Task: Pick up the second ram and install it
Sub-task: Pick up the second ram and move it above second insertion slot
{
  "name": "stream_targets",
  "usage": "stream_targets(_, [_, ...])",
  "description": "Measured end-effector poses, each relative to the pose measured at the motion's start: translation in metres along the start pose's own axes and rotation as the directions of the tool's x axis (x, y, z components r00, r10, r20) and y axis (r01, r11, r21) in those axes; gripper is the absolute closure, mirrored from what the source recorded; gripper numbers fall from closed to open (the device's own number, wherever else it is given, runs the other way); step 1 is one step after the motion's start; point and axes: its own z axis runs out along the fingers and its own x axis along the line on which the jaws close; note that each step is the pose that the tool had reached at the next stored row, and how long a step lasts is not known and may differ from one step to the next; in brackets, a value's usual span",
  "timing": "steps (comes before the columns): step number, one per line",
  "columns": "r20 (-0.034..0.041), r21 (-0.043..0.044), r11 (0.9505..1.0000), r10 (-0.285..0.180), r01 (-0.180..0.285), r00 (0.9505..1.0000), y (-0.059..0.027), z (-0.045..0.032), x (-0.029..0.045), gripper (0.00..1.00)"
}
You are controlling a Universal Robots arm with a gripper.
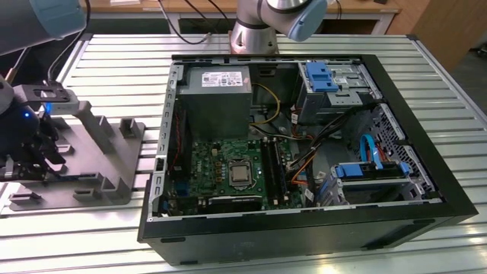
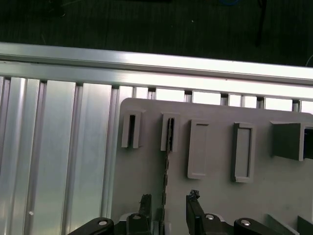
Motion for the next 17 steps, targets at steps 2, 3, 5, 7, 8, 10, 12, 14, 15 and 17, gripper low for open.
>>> stream_targets(2, [-0.0001,0.0001,1.0000,0.000,0.000,1.0000,-0.0020,0.0004,0.0001,0.58])
stream_targets(3, [-0.0002,0.0000,1.0000,0.000,0.000,1.0000,-0.0027,0.0006,0.0002,0.58])
stream_targets(5, [-0.0001,0.0000,1.0000,0.000,0.000,1.0000,-0.0042,0.0010,0.0003,0.58])
stream_targets(7, [-0.0001,0.0000,1.0000,0.000,0.000,1.0000,-0.0056,0.0015,0.0004,0.58])
stream_targets(8, [-0.0001,0.0000,1.0000,0.000,0.000,1.0000,-0.0064,0.0019,0.0004,0.58])
stream_targets(10, [-0.0002,-0.0001,1.0000,0.000,0.000,1.0000,-0.0083,0.0025,0.0006,0.58])
stream_targets(12, [-0.0002,-0.0001,1.0000,0.000,0.000,1.0000,-0.0105,0.0031,0.0007,0.58])
stream_targets(14, [-0.0002,0.0000,1.0000,0.000,0.000,1.0000,-0.0124,0.0038,0.0008,0.58])
stream_targets(15, [-0.0002,0.0001,1.0000,0.000,0.000,1.0000,-0.0132,0.0043,0.0009,0.58])
stream_targets(17, [-0.0002,0.0000,1.0000,0.000,0.000,1.0000,-0.0143,0.0049,0.0010,0.58])
